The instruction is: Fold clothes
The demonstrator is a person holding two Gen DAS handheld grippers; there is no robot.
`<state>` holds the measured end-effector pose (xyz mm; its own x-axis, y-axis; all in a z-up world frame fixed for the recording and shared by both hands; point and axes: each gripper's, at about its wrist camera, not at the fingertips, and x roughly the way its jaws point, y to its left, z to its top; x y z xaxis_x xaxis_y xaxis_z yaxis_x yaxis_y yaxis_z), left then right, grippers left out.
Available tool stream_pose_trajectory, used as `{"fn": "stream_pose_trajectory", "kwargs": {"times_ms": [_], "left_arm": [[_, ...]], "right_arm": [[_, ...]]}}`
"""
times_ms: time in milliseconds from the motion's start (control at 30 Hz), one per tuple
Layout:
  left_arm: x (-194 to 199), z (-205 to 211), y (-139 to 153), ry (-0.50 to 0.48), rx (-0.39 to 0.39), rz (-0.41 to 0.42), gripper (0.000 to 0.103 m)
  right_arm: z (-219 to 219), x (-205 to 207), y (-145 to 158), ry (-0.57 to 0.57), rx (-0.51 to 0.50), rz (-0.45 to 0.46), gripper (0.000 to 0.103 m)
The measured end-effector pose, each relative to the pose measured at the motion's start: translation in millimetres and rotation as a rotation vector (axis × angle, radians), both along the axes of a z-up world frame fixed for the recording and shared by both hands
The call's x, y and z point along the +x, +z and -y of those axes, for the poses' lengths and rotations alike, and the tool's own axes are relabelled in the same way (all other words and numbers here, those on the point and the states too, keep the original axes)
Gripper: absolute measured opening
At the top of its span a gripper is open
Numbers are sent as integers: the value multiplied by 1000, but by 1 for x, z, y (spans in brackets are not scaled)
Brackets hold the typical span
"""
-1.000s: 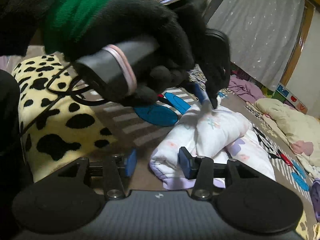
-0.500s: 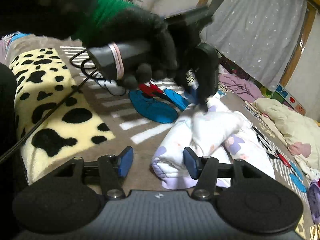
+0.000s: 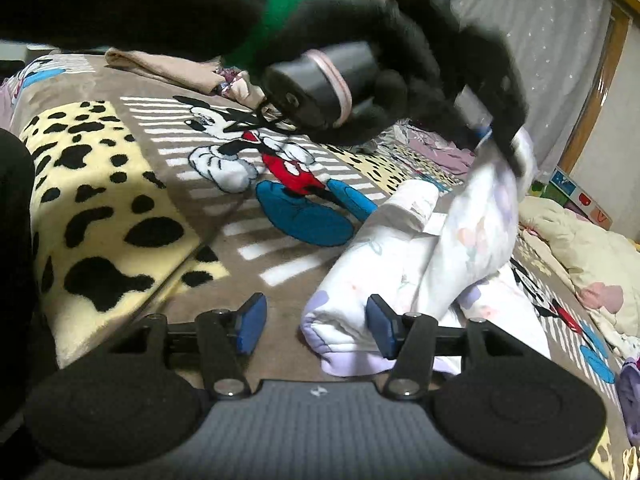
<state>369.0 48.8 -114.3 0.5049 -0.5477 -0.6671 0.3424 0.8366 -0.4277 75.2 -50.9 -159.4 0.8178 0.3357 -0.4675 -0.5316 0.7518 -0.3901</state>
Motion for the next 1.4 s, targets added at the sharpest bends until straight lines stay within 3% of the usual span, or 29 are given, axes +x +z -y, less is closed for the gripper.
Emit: {"fn": "stream_pose_trajectory", "kwargs": {"times_ms": [33, 133, 167, 200, 233, 400, 467, 600, 667, 700, 733, 900, 1000, 1100, 1133, 1167, 1233, 1333, 1400], "left_arm": [[3, 0, -5, 19, 34, -9, 13], [-3, -7, -5, 40, 8, 37, 23], [-8, -10, -2, 57, -5, 55, 30], [-15, -14, 2, 78, -21, 74, 51], [-24, -17, 7, 111, -23, 95, 55], [-74, -25, 19, 190, -59, 129, 55], [-96, -24, 13, 193, -111, 71, 55], [-129, -14, 7, 211, -171, -11, 52], [-139, -7, 5, 223, -218, -37, 34], [-142, -2, 7, 219, -194, -31, 10], [-145, 7, 11, 205, -135, -6, 6], [-130, 2, 41, 135, -37, 38, 4], [-115, -9, 25, 117, 47, -18, 4], [-108, -15, 2, 85, 24, -78, 4], [-108, -18, 0, 87, 2, -82, 6], [-108, -22, 1, 94, -25, -79, 14], [-111, -33, 5, 133, -81, -62, 58], [-110, -56, 8, 213, -194, -47, 59], [-103, -63, 7, 247, -229, -49, 57]], "right_arm": [[-1, 0, 0, 2, -2, 1, 56], [0, 0, 2, 10, -4, 4, 56], [1, -1, 3, 13, -3, 5, 56], [3, -2, 5, 15, 8, 6, 56], [6, -4, 6, 18, 18, 8, 56], [6, -8, 7, 23, 5, 40, 56], [4, -10, 8, 26, 7, 47, 56], [1, -12, 7, 30, -6, 53, 56], [0, -11, 6, 25, -9, 50, 56], [1, -10, 5, 23, -12, 51, 56], [1, -10, 4, 20, -15, 51, 56], [4, -4, 3, -8, -27, 33, 56], [6, -2, 2, -25, -35, 29, 57], [11, 2, 1, -49, -20, 6, 56], [14, 3, 1, -55, -15, 3, 56], [15, 2, 2, -52, -10, 4, 55], [17, -4, 8, -42, -2, 27, 55], [19, -10, 17, -31, 11, 60, 55], [21, -10, 27, -35, 42, 80, 55]]}}
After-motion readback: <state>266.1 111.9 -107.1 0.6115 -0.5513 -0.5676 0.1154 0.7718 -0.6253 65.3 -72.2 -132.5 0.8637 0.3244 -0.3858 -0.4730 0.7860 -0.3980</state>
